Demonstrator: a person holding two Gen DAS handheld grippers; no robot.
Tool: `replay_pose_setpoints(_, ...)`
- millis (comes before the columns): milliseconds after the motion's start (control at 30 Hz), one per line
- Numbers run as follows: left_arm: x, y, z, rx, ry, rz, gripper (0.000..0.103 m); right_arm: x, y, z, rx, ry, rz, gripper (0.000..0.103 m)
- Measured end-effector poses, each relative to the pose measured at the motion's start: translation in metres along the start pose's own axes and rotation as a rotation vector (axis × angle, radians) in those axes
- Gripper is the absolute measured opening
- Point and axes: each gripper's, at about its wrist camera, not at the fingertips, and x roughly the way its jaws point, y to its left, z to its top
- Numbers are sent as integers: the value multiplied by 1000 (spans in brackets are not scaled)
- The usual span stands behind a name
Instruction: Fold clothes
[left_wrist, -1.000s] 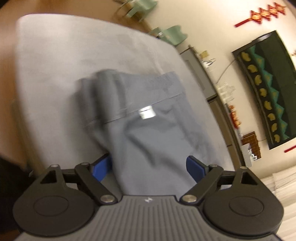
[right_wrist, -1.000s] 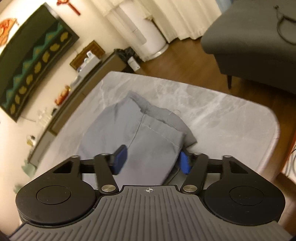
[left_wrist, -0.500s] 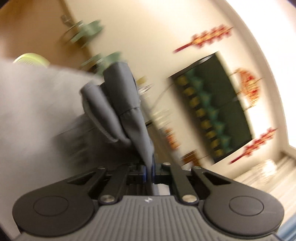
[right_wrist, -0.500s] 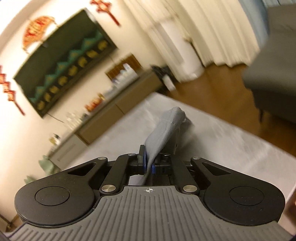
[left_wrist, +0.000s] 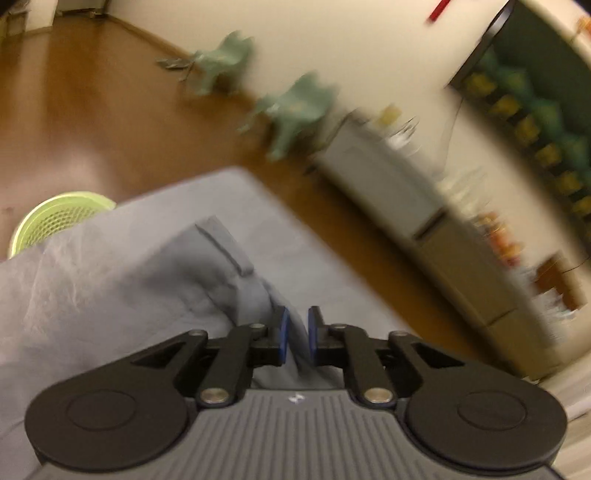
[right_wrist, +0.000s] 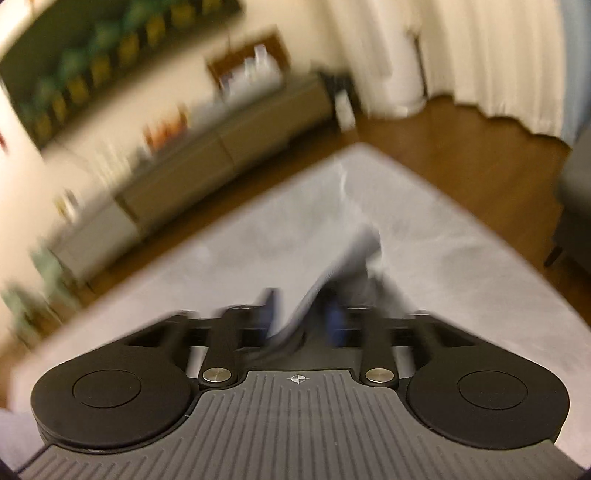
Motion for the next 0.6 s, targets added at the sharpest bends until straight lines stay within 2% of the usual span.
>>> replay_pose_setpoints(100,-9,13,-25,98,-29,-73,10,39,-8,-10,72,-11,-32,49)
replay_pose_setpoints(133,-15,16,-34,157,-23,-96,10,33,-15,-19,82,-51,-11,49)
replay_pose_setpoints(167,-20,19,-43,216,-11,-120,11,27,-17,-29,67,-79,-5,49)
replay_pose_setpoints(233,-25,32,-68,290,59,-149,20,17,-7,-41,-45,-75,-41,50)
replay_pose_setpoints(267,-27,40,-81,322,99,-162,20,12,-3,-51,-91,-61,-41,50)
replay_pose_setpoints(300,-26,48,-91,352,134,-151,21,8,0,-61,-137,-47,-41,50)
replay_pose_setpoints(367,-15,63,-106,390,148,-38,22,15,4,-80,-218,14,-61,47)
replay_pose_setpoints(400,-7,72,-107,398,117,41,22,25,4,-90,-255,55,-86,47)
replay_pose_setpoints(433,-4,83,-101,376,79,103,20,38,1,-99,-299,72,-161,47)
replay_pose_setpoints(467,-4,95,-94,338,43,153,16,38,2,-102,-360,29,-240,56)
replay_pose_setpoints(500,-14,105,-86,291,17,134,16,39,3,-106,-420,-14,-319,66)
replay_pose_setpoints(533,-30,114,-77,238,-2,76,17,39,4,-109,-471,-54,-392,58)
replay_pose_setpoints(567,-46,124,-69,186,-21,18,20,32,5,-107,-461,-70,-423,54)
replay_pose_setpoints(600,-64,131,-63,157,-54,-23,29,24,7,-105,-452,-87,-455,50)
